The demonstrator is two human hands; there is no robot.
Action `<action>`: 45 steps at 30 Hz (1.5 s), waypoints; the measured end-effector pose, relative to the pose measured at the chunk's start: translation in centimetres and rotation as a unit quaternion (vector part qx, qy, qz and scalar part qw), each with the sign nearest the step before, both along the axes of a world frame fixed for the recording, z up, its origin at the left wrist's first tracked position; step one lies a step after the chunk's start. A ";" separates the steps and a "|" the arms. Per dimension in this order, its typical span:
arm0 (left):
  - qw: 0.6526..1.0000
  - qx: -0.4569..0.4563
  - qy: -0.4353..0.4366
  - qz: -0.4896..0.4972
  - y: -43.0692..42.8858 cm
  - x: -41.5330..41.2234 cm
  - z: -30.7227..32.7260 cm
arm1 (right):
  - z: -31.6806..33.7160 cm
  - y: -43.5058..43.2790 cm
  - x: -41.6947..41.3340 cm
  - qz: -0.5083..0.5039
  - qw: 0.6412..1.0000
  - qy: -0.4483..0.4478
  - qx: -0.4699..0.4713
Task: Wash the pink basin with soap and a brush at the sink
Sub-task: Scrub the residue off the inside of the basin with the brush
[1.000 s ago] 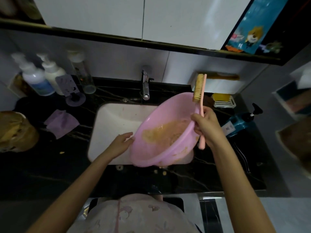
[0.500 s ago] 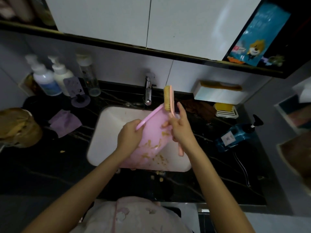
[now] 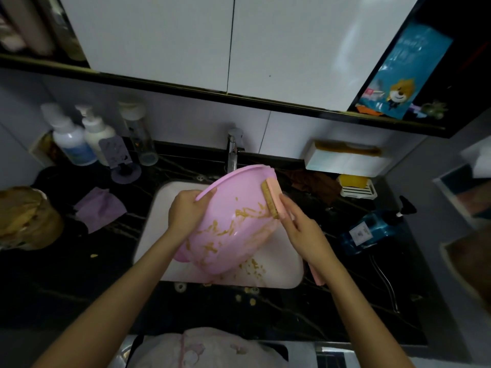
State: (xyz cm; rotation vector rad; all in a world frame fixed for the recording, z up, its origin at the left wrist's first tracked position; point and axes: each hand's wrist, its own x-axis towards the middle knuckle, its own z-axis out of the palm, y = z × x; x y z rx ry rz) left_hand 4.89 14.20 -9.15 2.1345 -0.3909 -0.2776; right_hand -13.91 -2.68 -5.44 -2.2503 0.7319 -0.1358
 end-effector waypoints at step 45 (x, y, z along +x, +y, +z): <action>0.987 0.122 -0.098 -0.017 -2.8 1.2 0.4 | 1.3 6.8 4.0 0.024 0.968 0.169 -0.182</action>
